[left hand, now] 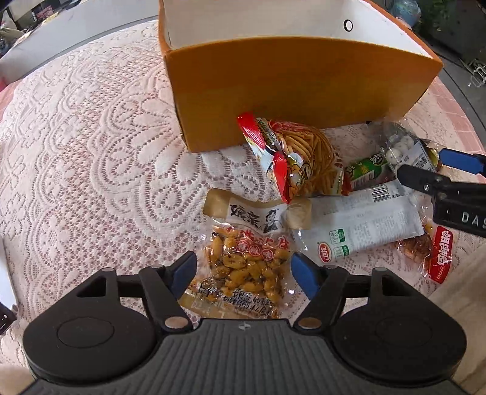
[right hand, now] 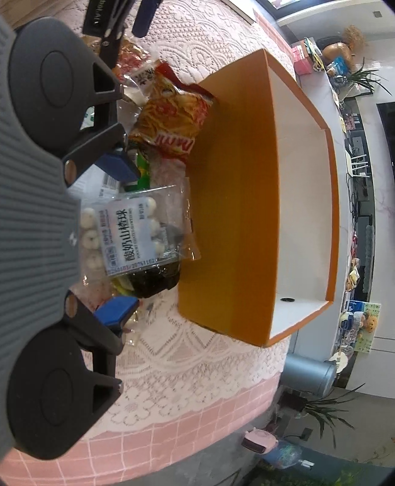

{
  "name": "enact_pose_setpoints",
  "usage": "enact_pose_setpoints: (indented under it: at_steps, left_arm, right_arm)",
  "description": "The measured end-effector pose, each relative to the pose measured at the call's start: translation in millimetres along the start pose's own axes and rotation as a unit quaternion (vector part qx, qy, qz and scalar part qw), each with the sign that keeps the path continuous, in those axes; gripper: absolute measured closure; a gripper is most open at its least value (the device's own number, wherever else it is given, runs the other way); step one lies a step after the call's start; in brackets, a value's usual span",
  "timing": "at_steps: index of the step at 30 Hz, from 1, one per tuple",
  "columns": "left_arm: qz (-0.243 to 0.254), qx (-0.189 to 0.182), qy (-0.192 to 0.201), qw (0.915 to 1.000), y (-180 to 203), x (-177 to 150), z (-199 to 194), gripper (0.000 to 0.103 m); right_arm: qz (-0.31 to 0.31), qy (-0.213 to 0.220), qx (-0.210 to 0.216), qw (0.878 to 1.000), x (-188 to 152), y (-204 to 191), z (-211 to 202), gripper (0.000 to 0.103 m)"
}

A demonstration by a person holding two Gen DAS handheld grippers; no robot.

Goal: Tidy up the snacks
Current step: 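Grasp the peanut bag with the left tool while the right tool grasps the white-ball pack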

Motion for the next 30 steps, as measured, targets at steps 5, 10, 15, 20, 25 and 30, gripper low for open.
enact_pose_setpoints:
  at_steps: [5, 10, 15, 20, 25, 30]
  left_arm:
    - [-0.006, -0.008, -0.008, 0.9999, -1, 2, 9, 0.017]
    - [0.001, -0.012, -0.026, 0.9996, 5, 0, 21, 0.017]
    - [0.005, -0.018, -0.032, 0.9993, 12, -1, 31, 0.017]
    - [0.012, -0.014, -0.032, 0.9993, 15, -2, 37, 0.017]
    - [0.011, -0.017, -0.027, 0.9994, 21, -8, 37, 0.025]
    - [-0.005, -0.020, -0.014, 0.9997, 14, -16, 24, 0.043]
  right_arm:
    - [0.028, -0.007, 0.008, 1.000, 0, 6, 11, 0.021]
    - [0.038, -0.012, 0.016, 0.999, -1, 6, 20, 0.023]
    - [0.024, -0.024, 0.014, 0.999, -3, 0, 25, 0.035]
    - [0.014, -0.025, 0.008, 1.000, -5, -4, 25, 0.044]
    - [0.014, -0.023, 0.010, 1.000, -6, -3, 24, 0.044]
    - [0.012, -0.021, 0.009, 1.000, -7, -4, 22, 0.045]
Point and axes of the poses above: each gripper's, at about its wrist camera, not at the fingertips, and z roughly the way its jaws point, y to its right, x to its top, the point moved 3 cm from there along z, roughly the way its jaws point, and after that the axes turned 11 degrees about -z, right-handed, at the moved point
